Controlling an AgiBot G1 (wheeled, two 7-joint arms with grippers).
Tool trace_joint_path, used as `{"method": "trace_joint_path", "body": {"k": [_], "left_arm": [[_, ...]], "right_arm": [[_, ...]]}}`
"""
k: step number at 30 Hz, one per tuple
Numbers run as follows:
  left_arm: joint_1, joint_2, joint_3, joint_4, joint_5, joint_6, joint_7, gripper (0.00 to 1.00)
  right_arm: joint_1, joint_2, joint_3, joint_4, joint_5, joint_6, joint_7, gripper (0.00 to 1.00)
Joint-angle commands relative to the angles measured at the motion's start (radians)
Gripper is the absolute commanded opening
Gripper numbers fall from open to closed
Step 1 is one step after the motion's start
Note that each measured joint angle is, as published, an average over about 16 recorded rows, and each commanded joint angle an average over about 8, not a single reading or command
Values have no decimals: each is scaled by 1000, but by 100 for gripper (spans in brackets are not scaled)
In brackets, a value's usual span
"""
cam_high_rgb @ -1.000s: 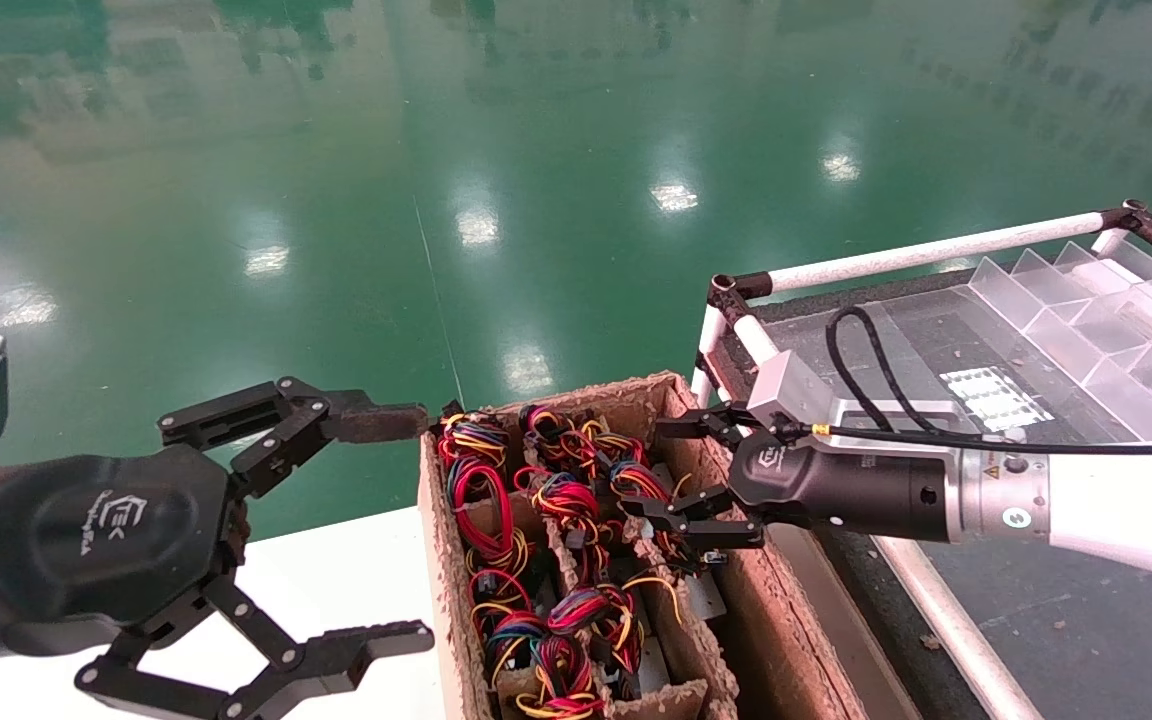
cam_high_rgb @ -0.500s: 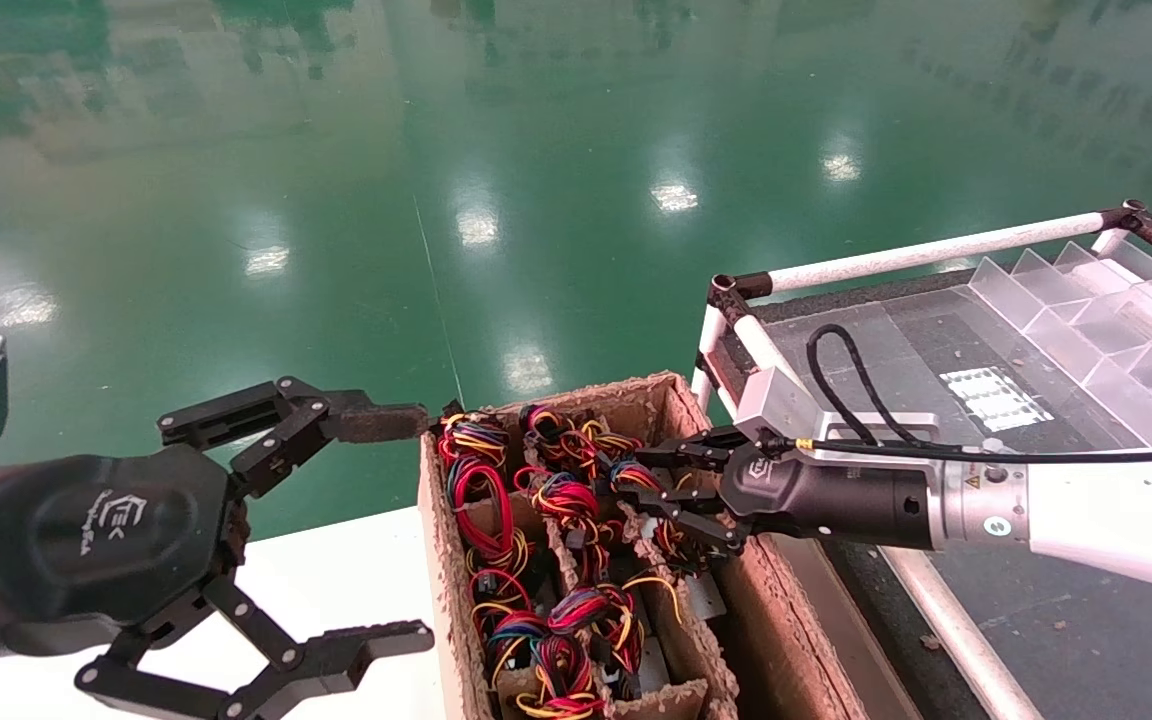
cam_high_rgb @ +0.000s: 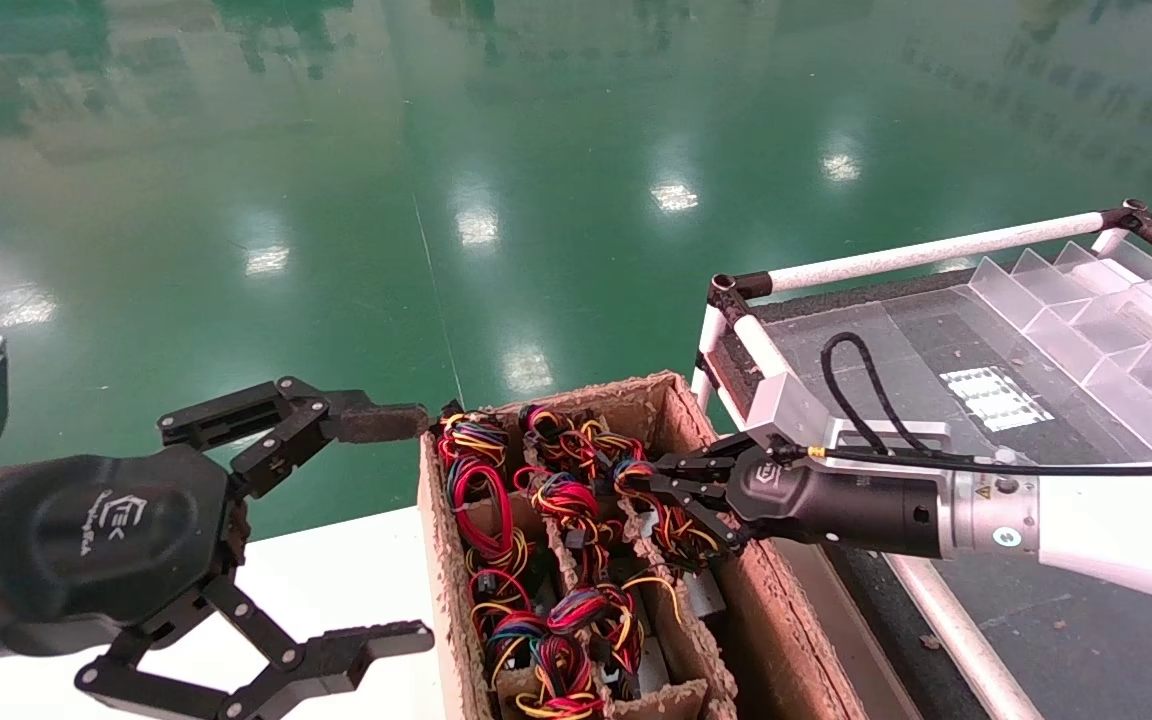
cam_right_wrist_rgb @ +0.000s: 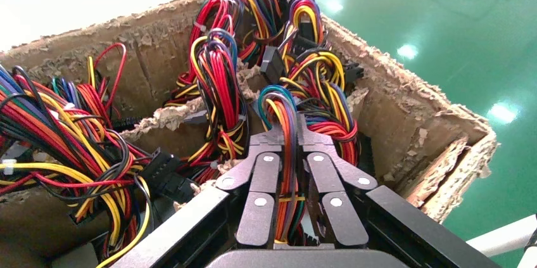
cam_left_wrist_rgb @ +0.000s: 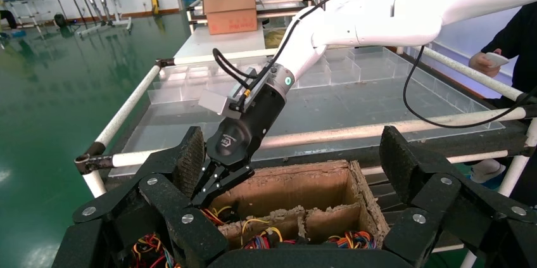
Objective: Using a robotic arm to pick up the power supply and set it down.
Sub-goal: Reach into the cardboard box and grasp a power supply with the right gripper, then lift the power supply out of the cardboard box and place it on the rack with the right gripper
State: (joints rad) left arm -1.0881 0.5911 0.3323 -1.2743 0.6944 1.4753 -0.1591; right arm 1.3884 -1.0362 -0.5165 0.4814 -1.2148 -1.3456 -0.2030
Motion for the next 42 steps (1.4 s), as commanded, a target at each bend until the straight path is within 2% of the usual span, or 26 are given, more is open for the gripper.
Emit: {"method": "trace_joint_path", "body": {"k": [1,21,27,34,42], "left_arm": [[0,0,0,0,0,0,0,100],[0,0,1,0,0,0,0,100],[0,0,1,0,0,0,0,100],[0,0,1,0,-1,0,0,100],[0,0,1,0,-1,0,0,100]], "right_arm": [[-1,2,3,1,4,-3,-5,0],[13,115,119,87,169,-69,-9,0],[59,151,131,99,189,-107,34,0],[136,200,126,102,164,-126,64,0],[223,227,126,48,138,-126,45,0]]}}
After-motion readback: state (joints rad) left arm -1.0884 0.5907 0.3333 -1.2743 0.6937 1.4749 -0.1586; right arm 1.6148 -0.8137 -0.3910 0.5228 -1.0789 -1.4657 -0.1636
